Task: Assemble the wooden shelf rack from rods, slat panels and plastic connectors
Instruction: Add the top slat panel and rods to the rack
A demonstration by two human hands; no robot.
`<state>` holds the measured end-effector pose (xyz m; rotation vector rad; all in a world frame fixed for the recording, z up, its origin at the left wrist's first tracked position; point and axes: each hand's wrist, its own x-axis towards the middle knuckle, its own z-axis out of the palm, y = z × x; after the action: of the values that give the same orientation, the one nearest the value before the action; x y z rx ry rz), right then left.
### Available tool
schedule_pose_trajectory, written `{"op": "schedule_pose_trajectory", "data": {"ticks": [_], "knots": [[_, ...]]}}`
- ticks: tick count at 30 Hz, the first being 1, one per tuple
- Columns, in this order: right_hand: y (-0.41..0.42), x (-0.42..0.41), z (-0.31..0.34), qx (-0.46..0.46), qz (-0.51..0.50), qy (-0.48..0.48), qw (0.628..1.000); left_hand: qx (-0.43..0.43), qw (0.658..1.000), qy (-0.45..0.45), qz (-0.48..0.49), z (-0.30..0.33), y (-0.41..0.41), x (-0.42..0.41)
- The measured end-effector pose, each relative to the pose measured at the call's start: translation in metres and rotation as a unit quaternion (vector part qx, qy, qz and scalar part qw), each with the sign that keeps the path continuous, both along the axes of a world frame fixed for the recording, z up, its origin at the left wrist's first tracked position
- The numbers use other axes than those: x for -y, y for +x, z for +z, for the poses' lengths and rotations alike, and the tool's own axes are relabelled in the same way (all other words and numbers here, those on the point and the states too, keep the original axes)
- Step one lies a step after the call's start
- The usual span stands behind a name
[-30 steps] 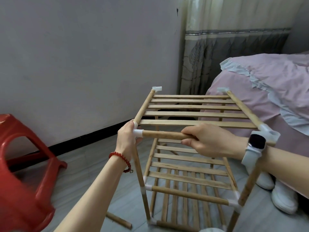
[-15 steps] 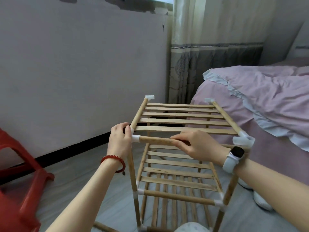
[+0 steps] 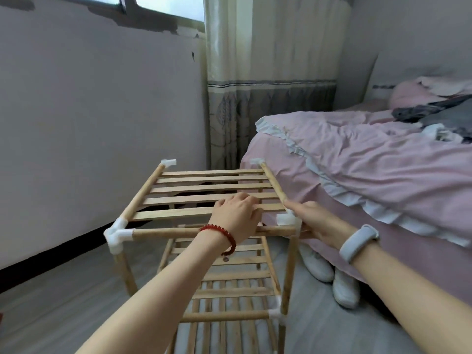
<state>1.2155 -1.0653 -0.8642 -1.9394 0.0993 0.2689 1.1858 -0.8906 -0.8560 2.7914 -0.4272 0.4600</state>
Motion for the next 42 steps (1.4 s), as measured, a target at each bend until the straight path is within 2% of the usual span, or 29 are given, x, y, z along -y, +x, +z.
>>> {"op": "schedule_pose_trajectory", "data": {"ticks": [3, 6, 9, 13, 16, 18, 21, 23, 26, 38, 42], "knots": [[0.011, 0.005, 0.007, -0.013, -0.008, 0.023, 1.000, 0.003, 0.999, -0.032, -0.026, -0.001, 0.003, 0.014], [0.018, 0.008, 0.017, -0.053, 0.019, 0.045, 0.997, 0.011, 0.998, 0.016, -0.057, -0.011, -0.003, 0.024], [0.025, 0.003, 0.016, -0.057, 0.048, 0.055, 0.996, 0.057, 0.995, 0.050, -0.066, -0.017, -0.008, 0.025], [0.017, -0.005, 0.012, -0.027, 0.052, 0.048, 0.997, 0.098, 0.982, 0.128, -0.095, -0.018, -0.018, 0.008], [0.006, -0.016, 0.004, -0.008, 0.064, 0.025, 0.998, 0.127, 0.976, 0.132, -0.115, -0.020, -0.025, -0.011], [0.002, -0.025, -0.002, -0.031, 0.070, 0.061, 0.995, 0.146, 0.977, 0.122, -0.097, -0.021, -0.032, -0.025], [0.000, -0.037, -0.004, -0.063, 0.064, 0.085, 0.992, 0.098, 0.988, 0.111, -0.041, -0.022, -0.044, -0.030], [0.000, -0.043, -0.002, -0.061, 0.050, 0.079, 0.994, 0.082, 0.994, 0.077, -0.013, -0.020, -0.047, -0.022], [-0.001, -0.048, 0.001, -0.047, 0.038, 0.054, 0.997, 0.066, 0.995, 0.075, 0.013, -0.017, -0.043, -0.001], [-0.003, -0.054, 0.014, -0.044, 0.044, -0.036, 0.997, 0.088, 0.995, 0.032, 0.044, -0.020, -0.040, 0.009], [0.001, -0.057, 0.015, -0.053, 0.042, -0.034, 0.997, 0.089, 0.994, 0.035, 0.055, -0.020, -0.037, 0.008]]}}
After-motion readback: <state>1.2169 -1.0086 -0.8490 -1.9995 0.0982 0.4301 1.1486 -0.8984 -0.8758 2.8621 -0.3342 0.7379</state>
